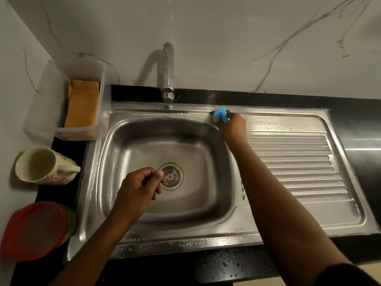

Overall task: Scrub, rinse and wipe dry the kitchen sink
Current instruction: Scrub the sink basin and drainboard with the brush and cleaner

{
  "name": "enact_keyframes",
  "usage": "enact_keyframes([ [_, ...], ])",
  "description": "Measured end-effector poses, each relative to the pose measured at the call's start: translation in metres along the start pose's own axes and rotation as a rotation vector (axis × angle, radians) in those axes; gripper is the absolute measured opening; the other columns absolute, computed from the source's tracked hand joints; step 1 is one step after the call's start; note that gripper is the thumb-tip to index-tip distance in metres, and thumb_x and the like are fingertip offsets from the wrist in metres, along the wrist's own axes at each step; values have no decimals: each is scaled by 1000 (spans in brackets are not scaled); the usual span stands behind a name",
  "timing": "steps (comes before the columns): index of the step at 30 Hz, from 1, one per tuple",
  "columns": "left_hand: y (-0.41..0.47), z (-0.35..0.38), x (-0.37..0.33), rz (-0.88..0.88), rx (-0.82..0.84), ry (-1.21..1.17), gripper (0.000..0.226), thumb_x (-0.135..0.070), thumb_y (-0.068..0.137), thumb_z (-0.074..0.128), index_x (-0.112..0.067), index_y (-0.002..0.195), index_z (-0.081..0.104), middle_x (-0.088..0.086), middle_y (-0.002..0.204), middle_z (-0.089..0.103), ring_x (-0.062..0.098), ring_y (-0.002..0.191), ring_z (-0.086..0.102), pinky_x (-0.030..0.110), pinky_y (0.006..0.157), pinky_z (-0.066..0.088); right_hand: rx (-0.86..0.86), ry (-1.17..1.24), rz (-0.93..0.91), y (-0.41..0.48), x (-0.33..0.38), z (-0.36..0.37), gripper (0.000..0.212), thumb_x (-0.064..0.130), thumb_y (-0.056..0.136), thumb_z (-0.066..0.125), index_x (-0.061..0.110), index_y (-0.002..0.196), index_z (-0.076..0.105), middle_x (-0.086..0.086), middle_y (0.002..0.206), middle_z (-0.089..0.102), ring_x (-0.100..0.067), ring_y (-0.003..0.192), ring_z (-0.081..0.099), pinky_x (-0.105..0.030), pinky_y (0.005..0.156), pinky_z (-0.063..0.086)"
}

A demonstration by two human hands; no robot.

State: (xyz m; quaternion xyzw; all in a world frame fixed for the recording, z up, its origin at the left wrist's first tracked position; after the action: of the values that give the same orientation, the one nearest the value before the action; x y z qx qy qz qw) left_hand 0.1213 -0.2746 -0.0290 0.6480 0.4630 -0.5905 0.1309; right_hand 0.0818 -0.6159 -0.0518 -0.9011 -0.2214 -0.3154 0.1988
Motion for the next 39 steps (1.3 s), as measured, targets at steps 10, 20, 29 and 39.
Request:
enact_keyframes([
  [10, -1, -17, 6, 23, -28, 5, 32, -24, 105, 60, -26, 76, 73, 5, 67, 68, 19, 58, 61, 34, 61, 50, -119, 76, 28, -5, -39, -33, 42, 31, 101, 67, 14, 138, 63, -3, 123, 72, -19, 113, 70, -26, 91, 54],
  [20, -6, -42, 17, -1, -59, 14, 32, -23, 105, 59, -24, 77, 74, 7, 67, 68, 20, 58, 61, 34, 61, 49, 52, 287, -96, -42, 68, 110, 48, 37, 103, 61, 30, 149, 52, -1, 127, 70, -9, 105, 65, -29, 95, 55],
  [29, 8, -76, 2, 91, -174, 97, 26, -39, 97, 64, -27, 76, 72, -3, 68, 69, 16, 59, 65, 41, 64, 57, -46, 300, -23, -28, 38, 69, 37, 44, 98, 68, 26, 131, 68, 10, 110, 74, -1, 96, 69, -26, 92, 57],
  [39, 16, -122, -13, 214, -312, 224, 22, -26, 98, 71, -23, 76, 67, -8, 66, 66, 13, 64, 64, 28, 63, 52, -160, 436, 80, -40, 58, 112, 40, 29, 103, 64, 14, 140, 62, -2, 125, 72, -11, 112, 67, -26, 102, 51],
])
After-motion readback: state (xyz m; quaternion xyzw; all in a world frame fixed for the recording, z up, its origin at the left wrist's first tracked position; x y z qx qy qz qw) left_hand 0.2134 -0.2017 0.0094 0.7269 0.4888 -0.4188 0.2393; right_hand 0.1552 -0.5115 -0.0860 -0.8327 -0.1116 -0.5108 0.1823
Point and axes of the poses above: each hand's wrist, its own y-axis towards the middle knuckle, its own z-axis out of the palm, x = y × z, the point moved 6 cm from there along y, towards the middle knuckle
